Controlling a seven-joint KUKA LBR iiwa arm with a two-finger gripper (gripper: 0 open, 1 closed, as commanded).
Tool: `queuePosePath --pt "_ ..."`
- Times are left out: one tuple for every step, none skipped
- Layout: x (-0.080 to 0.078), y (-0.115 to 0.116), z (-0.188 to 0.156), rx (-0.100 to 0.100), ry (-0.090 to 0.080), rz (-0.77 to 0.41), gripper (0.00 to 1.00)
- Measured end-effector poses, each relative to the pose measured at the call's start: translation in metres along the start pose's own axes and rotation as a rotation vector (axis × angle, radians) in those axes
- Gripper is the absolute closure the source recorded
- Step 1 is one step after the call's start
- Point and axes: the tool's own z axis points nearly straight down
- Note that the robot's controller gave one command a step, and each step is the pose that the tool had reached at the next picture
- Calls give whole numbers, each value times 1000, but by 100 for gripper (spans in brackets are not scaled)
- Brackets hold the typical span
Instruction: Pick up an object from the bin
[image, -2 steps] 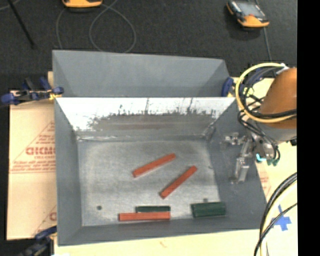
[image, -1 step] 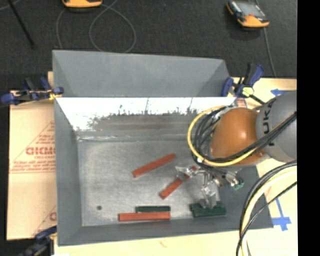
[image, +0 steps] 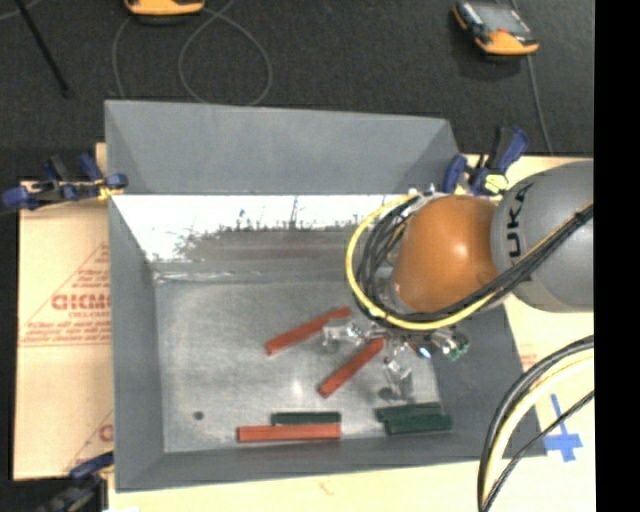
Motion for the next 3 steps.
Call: queuePosePath --pt "-7 -11 -7 2 -1 -44 0" --pt "-21 -24 32 2 -1 -131 0" --pt "-21 -26 32 4 -3 -128 0"
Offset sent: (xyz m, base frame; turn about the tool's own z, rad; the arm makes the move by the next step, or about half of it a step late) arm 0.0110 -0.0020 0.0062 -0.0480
